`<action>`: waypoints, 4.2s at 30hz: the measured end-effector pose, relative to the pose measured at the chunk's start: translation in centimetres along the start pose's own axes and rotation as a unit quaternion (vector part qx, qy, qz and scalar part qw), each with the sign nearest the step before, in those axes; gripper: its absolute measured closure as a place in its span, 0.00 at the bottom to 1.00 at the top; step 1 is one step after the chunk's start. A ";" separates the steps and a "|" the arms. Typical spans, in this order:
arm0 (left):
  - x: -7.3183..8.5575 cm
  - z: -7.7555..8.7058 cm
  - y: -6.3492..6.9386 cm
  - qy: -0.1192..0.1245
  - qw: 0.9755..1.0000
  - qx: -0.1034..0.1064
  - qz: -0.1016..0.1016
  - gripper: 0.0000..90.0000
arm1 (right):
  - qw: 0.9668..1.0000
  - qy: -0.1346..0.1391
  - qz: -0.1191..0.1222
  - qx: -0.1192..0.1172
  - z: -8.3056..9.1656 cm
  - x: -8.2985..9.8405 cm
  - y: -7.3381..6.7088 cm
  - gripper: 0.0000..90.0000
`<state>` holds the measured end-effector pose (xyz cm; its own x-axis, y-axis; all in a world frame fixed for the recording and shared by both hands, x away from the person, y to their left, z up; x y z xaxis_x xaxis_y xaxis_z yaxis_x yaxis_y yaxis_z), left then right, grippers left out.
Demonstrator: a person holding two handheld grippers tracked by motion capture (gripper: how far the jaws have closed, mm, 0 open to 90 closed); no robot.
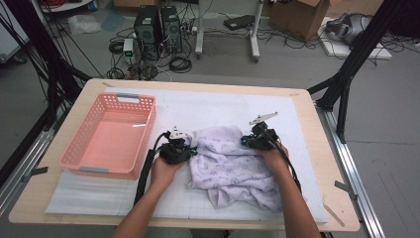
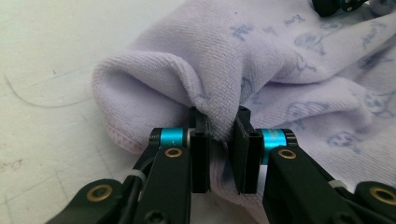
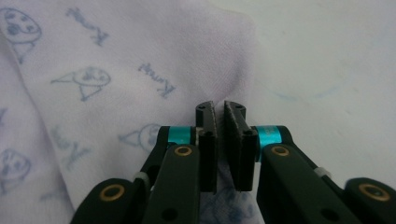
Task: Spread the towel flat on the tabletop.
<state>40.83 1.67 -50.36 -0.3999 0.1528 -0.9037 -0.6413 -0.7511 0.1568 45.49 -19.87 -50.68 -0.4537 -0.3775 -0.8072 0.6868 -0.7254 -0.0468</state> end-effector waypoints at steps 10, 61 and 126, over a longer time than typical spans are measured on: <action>1.0 2.0 3.2 0.013 0.999 0.043 -0.004 0.87 | 0.999 0.010 0.042 0.028 5.5 1.5 -0.2 0.95; 1.7 1.4 2.2 -0.001 0.999 0.035 0.001 0.86 | 0.994 0.024 0.036 -0.097 -0.7 -2.0 -3.5 0.91; -1.9 -6.2 0.7 -0.011 1.000 -0.003 0.008 0.48 | 0.987 0.137 0.004 0.086 8.8 -2.0 3.7 0.63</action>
<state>45.18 -3.14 -50.96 -0.4244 0.1550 -0.8921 -0.6304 -0.7579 0.1682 43.94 -26.93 -44.06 -0.2621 -0.2305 -0.9371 0.5729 -0.8186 0.0411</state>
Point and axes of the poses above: each handheld gripper's, and its own axes: z roughly backward along the jaws, x roughly out of its underside, y roughly to its right, the point moved 10 cm from there along -z, roughly forward along the jaws, and after that the axes turned 13 degrees about y, right-handed, at the moved point
